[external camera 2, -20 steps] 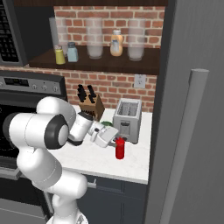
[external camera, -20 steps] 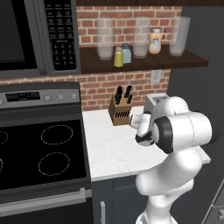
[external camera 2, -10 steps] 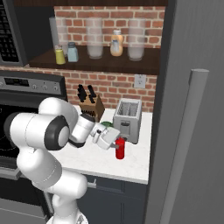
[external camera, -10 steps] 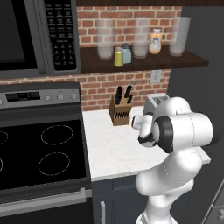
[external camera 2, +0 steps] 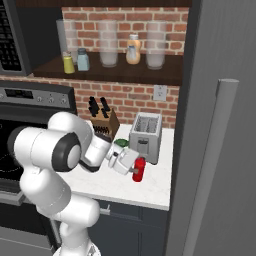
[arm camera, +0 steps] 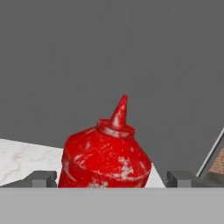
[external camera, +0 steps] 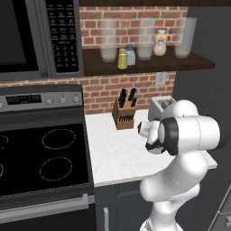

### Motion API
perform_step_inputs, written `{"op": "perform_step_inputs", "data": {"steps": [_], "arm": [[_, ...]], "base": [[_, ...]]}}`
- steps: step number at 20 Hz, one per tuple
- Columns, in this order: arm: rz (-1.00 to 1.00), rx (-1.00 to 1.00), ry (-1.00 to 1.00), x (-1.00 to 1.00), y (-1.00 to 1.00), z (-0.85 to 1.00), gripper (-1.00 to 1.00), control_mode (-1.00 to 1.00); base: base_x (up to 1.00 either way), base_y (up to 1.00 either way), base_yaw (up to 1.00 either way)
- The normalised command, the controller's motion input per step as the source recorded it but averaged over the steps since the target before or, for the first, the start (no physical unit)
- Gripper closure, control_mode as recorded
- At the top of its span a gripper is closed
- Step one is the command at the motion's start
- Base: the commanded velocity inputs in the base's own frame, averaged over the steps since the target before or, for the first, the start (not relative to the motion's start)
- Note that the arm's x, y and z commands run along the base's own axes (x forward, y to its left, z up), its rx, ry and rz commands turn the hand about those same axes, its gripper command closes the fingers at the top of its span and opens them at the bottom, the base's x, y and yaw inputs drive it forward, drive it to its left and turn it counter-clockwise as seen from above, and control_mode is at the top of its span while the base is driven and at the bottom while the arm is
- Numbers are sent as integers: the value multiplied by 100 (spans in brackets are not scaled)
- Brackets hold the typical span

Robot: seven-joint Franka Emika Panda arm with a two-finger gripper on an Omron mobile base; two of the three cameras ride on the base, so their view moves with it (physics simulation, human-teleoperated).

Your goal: Put the shaker and condiment bottle from the counter next to their counterparts in the cabinet.

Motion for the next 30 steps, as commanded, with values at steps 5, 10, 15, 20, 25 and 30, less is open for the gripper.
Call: {"op": "perform_step_inputs", "data": {"steps": [5, 10, 15, 20, 25, 30], "arm": [[0, 0, 1, 5, 1, -29, 100, -100], [0, 0, 0, 2, 0, -10, 100, -100], [0, 0, 0, 0, 0, 0, 100, -100], [7, 0, -4, 0, 0, 13, 100, -100], [10, 0, -9, -12, 0, 21, 100, -100], [14, 0, -12, -39, 0, 22, 100, -100]], "base": [[0, 0, 0], [0, 0, 0], [0, 0, 0], [0, 0, 0], [0, 0, 0], [0, 0, 0]]}}
